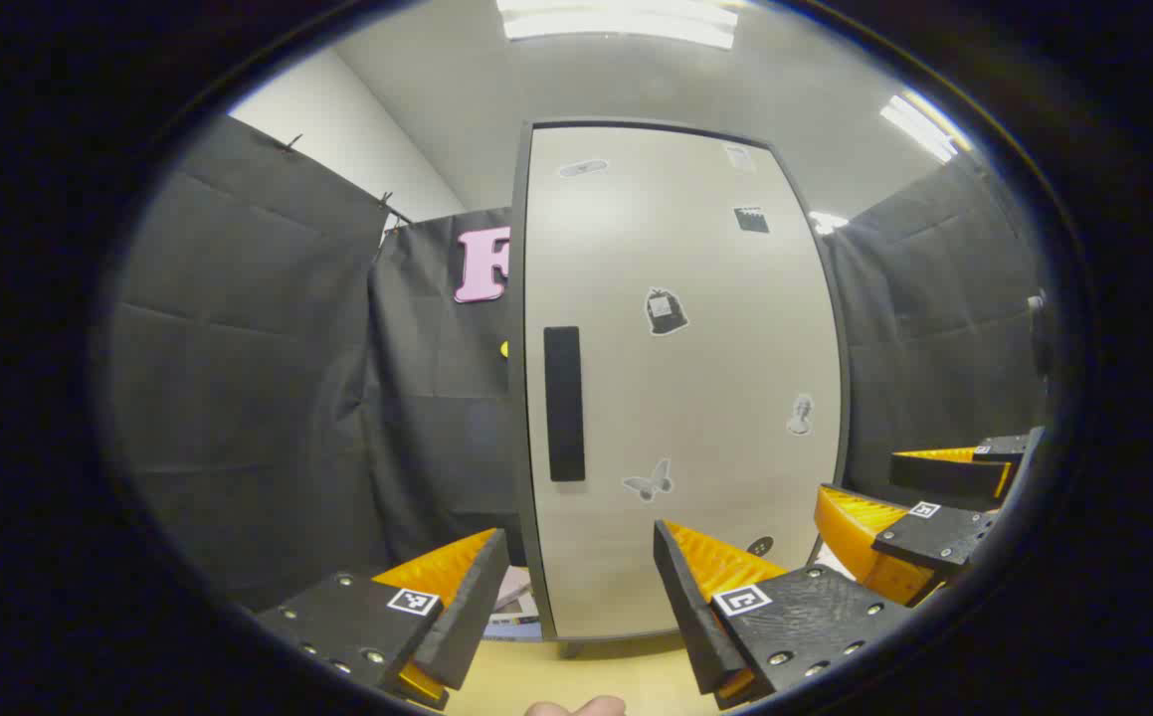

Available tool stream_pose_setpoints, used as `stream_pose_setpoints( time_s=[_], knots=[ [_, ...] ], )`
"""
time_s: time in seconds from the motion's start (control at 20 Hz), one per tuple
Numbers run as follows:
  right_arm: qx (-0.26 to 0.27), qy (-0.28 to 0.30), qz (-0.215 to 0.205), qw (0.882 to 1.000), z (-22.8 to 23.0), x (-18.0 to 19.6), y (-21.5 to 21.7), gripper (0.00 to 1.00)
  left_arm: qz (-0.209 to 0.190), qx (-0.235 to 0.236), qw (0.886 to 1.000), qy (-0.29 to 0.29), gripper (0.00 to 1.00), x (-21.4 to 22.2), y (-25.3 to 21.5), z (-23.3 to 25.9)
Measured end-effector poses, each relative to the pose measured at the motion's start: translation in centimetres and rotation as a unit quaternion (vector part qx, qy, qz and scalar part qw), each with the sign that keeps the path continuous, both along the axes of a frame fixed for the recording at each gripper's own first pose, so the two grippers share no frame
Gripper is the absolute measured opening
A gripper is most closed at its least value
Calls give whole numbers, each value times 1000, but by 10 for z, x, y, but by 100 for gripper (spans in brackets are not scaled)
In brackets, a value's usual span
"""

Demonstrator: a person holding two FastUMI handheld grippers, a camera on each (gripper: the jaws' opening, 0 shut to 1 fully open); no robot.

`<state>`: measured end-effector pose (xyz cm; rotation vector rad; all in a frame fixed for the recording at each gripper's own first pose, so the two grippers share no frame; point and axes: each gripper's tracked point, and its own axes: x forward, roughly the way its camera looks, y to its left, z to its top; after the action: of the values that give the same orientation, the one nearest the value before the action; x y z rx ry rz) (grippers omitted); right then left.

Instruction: Open the cabinet door with the right hand, grasp the bottle in the cabinet with the left hand and place it on the coaster, then close the cabinet door with the right hand.

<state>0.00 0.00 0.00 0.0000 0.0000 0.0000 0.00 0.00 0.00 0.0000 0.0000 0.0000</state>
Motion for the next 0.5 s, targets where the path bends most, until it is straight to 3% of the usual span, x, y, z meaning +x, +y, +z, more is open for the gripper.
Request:
stream_pose_setpoints(
  time_s=[0.5],
  knots=[
    [-4, -10, -1, 1000, 7, 9, -2, 94, -16, 2, 1000, 5, 84, 11, -7, 2]
  ],
)
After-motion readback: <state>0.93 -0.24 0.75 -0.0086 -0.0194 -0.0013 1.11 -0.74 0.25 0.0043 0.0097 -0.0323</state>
